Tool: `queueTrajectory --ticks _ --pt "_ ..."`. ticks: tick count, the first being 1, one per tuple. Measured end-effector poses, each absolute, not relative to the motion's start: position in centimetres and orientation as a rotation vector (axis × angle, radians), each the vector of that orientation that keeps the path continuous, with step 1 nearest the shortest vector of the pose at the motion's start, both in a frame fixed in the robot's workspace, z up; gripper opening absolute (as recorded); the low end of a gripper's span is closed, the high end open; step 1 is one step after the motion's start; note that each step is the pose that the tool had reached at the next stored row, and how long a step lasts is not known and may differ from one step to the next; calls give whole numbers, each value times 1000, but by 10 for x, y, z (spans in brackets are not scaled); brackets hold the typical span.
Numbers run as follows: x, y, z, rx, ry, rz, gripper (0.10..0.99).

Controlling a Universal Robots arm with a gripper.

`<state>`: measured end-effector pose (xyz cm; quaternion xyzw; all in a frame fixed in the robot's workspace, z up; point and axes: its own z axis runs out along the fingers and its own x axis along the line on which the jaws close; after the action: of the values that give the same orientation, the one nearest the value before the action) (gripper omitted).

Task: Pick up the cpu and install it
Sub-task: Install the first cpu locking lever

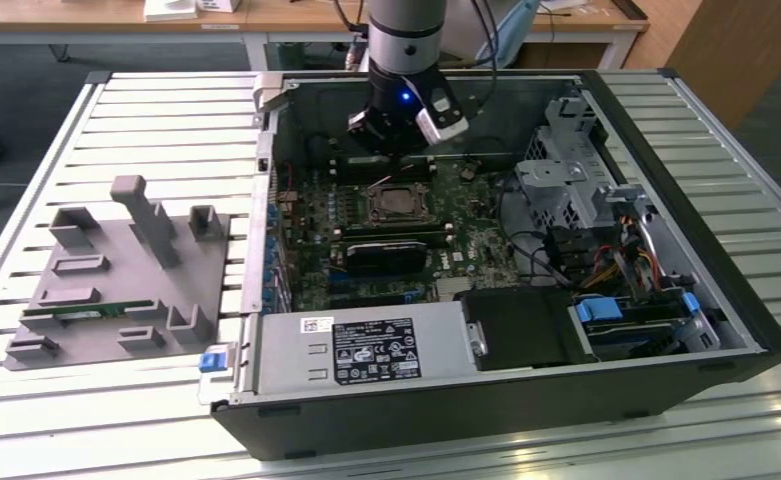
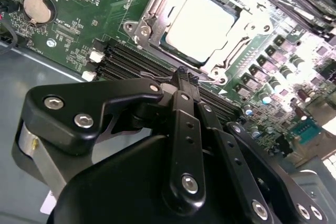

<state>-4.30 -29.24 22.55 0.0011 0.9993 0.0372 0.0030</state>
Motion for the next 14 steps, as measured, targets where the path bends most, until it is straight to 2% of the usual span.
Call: queueTrajectory --ticks 14 --pt "-34 -286 218 4 3133 117 106"
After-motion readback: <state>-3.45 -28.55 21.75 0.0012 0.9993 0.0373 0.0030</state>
